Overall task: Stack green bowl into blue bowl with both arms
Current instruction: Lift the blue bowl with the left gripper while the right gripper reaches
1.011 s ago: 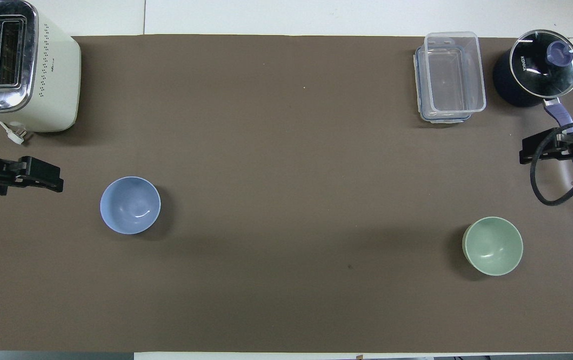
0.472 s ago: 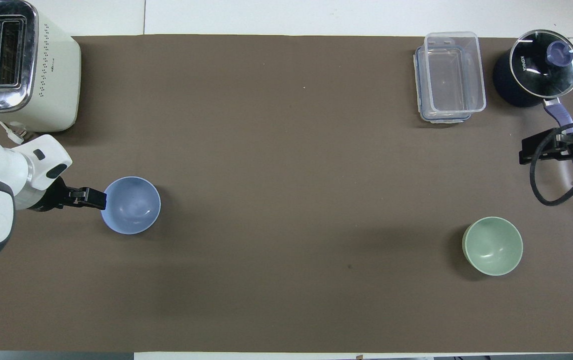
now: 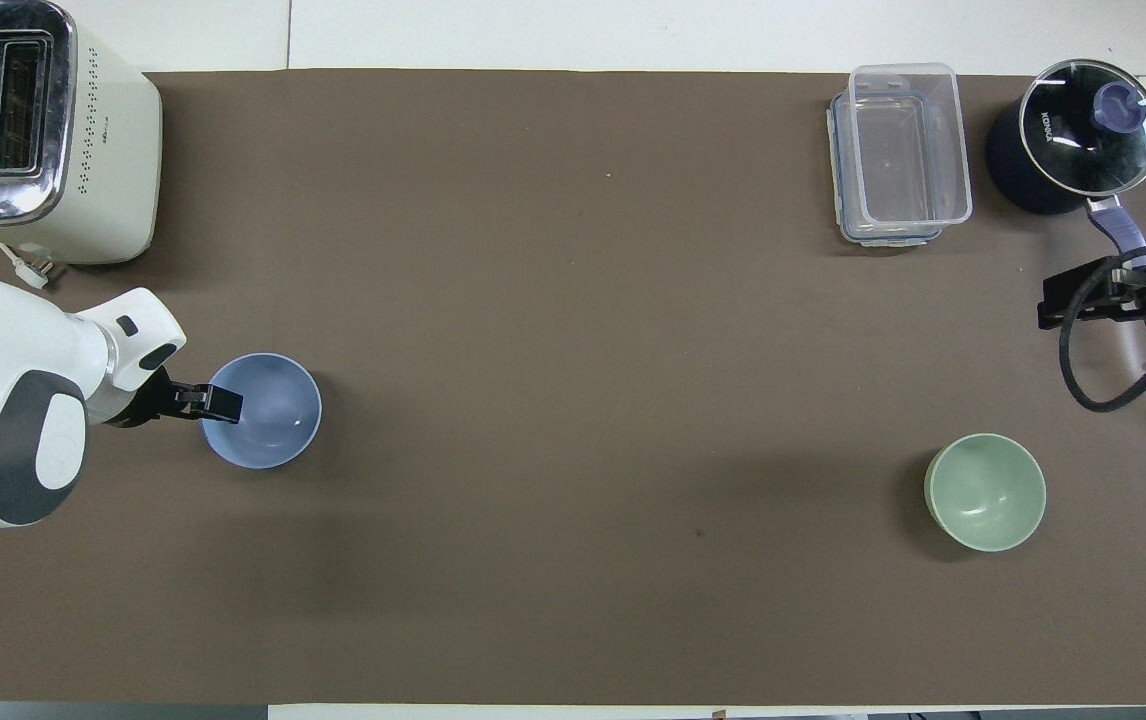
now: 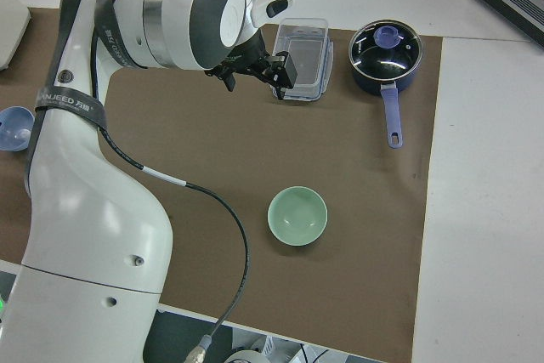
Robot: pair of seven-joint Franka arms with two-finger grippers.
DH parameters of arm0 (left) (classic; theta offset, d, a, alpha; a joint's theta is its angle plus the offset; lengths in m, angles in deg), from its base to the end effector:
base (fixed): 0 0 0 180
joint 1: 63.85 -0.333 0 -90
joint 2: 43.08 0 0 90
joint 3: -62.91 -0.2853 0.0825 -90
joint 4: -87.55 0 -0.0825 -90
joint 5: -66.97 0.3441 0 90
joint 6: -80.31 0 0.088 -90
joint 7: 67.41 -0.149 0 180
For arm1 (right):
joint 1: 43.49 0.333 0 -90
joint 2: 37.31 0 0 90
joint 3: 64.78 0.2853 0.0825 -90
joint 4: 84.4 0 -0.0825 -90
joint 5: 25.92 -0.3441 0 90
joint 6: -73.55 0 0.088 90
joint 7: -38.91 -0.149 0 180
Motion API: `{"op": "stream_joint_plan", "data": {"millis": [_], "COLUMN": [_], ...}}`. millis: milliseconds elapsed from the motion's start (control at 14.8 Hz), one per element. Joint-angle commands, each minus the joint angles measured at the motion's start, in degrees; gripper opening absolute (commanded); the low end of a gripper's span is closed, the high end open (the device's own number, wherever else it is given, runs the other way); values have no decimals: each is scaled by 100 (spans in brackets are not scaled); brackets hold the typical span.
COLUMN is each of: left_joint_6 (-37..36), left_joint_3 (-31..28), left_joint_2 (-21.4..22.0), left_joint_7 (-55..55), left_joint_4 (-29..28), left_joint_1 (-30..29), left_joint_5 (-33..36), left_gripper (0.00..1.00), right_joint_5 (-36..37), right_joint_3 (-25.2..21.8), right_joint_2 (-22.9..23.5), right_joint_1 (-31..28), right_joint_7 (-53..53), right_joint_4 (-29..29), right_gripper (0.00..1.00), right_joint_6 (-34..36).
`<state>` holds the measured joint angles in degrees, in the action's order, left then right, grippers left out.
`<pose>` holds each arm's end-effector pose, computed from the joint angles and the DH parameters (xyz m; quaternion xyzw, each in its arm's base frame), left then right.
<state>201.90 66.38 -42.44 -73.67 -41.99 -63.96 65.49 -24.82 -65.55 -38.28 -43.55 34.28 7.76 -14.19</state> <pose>0.4663 -0.0295 0.3084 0.9950 -0.0762 -0.0635 0.0118 0.5022 -0.0102 0.5410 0.9984 -0.0477 -0.0298 0.0105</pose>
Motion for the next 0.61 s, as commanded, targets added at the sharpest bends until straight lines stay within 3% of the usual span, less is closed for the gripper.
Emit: {"op": "stream_joint_plan", "data": {"millis": [0, 135, 539], "left_joint_6": [304, 330, 339], "left_joint_3": [-31, -31, -31], "left_joint_2": [33, 33, 50], "left_joint_7": [-41, -50, -67], "left_joint_4": [-230, -265, -344], "left_joint_1": [108, 178, 178], "left_joint_5": [69, 69, 69], "left_gripper": [91, 80, 15], "right_joint_5": [-31, -57, -101], "right_joint_3": [15, 6, -2], "right_joint_2": [-227, -446, -1483], "right_joint_1": [-38, -90, -336], "right_joint_7": [112, 147, 498], "right_joint_4": [355, 862, 3437], "right_gripper": [100, 100, 100], "right_joint_6": [-173, -539, -2535]}}
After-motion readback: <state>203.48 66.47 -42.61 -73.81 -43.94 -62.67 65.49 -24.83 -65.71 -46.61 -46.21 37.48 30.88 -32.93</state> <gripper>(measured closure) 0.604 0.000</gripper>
